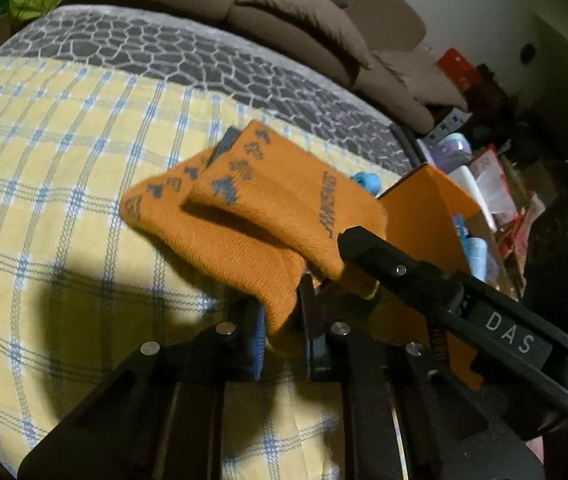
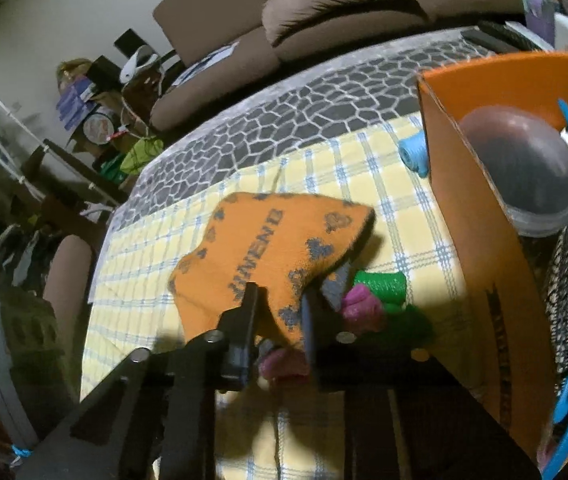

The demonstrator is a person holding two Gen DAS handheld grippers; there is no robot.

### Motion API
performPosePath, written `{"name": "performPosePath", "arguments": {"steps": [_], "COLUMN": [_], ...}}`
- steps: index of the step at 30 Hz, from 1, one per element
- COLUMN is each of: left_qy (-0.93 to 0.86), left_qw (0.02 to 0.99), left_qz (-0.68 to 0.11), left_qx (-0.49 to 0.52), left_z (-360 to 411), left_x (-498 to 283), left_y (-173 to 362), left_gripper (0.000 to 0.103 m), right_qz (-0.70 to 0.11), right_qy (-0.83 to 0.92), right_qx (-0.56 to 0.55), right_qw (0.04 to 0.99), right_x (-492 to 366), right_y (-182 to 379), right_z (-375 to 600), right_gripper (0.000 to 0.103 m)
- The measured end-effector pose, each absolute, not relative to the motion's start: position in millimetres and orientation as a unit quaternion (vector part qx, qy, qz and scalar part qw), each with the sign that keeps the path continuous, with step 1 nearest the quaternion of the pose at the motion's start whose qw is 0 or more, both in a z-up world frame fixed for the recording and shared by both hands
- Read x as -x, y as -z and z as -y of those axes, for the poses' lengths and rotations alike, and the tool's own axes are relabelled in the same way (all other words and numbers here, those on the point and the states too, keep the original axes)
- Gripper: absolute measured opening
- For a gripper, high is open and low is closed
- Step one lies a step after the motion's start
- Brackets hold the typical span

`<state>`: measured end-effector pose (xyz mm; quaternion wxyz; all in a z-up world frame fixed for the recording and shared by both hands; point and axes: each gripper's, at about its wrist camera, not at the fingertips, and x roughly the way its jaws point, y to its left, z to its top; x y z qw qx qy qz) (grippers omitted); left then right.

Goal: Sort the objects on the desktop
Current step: 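Grasp the orange socks with the left tool and lift them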

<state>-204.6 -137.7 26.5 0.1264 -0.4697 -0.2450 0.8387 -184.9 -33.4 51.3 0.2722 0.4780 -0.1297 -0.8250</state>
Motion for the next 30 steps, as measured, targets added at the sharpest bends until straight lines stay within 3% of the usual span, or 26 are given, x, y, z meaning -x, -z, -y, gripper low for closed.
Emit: {"name": "performPosePath", "arguments": {"steps": [16,24,30], "left_qy": [-0.872,-0.875,-0.879], "left_qw": [0.218,0.27,0.308], "left_qz": [0.259,0.209,0.16], "left_qx": [0.352,0.343,0.328], "left_z": [137.9,66.9,-9.8], "left_x": [176.0,185.3,194.1], "left_y": [-143.9,-176.5,-183.0], "left_gripper": [0.01,0.01,0.01], "right_qz": [0.157,0.149,0.188], "right_qy": [0.844,0.865,0.875], "right_qx": [-0.377,-0.343,-0.331], "right_qw": [0.348,0.334,0.3], "right_x": [156.7,148.2,159.8], "right_y": [-160.8,-192.4,-191.6], "right_z": [-0.4,-55.3,-123.9], "right_gripper": [0.014,0.014,0.014]}}
